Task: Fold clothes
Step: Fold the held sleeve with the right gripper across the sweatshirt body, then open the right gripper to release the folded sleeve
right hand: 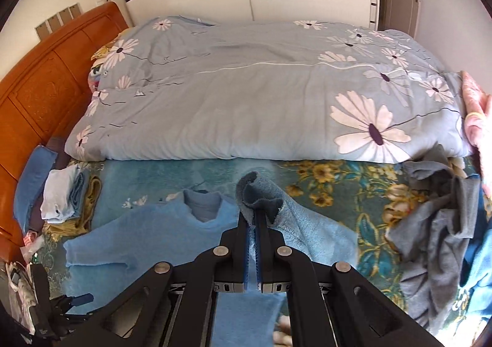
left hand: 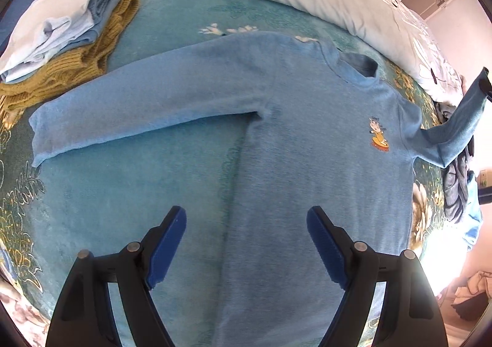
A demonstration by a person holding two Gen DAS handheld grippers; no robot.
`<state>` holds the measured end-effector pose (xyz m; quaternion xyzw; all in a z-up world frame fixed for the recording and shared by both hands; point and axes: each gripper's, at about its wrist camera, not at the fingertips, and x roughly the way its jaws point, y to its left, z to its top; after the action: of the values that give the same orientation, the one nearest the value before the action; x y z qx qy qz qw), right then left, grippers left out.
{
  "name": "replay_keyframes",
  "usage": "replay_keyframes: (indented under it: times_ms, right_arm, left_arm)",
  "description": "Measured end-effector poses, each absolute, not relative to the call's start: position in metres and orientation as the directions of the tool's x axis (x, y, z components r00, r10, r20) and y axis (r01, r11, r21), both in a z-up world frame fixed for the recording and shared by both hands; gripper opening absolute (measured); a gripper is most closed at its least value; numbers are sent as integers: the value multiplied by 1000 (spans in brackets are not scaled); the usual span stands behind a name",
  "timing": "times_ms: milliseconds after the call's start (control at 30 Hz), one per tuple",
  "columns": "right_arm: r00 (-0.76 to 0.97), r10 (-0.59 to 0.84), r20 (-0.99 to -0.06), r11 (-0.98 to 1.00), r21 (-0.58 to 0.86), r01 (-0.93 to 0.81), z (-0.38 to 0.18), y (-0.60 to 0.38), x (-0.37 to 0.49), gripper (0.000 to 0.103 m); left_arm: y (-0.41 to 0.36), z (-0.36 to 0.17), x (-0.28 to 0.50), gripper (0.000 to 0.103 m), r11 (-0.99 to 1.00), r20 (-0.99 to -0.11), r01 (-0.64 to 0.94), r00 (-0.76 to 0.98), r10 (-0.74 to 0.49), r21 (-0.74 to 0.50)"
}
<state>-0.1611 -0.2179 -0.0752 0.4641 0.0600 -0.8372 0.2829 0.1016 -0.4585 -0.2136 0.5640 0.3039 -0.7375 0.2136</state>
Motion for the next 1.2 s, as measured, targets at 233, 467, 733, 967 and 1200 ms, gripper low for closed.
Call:
replay_keyframes:
  times_ms: [233,467,733,967,1200]
  right_arm:
    - [-286,-474,-833,-791,260,554,-124,-319,-141,3]
    - [-149,-452,-880,-739,275,615,-188,-410,-106,3]
    - [-62,-342,-937,-705,213,676,-250,-467,-67,7]
    - [-6,-375,-927,-673,267,690,-247,-472,-52,15]
    - [-103,-432,-896,-707,266,655,-201,-419,-58,58]
  left_arm:
    - [-510,-214,138,82,-684,-961,701,-278,0,-203]
    - [-548,-222,171,82,-638,-963,743,-269,-5,-204]
    - [-569,-231,187,82,-618,-965,757,-264,7,-212]
    - [-571,-231,175,82,-633,-958,739,-286,18,-232]
    - [-569,-223,127,82,-654,-933,696,-358,43,-297]
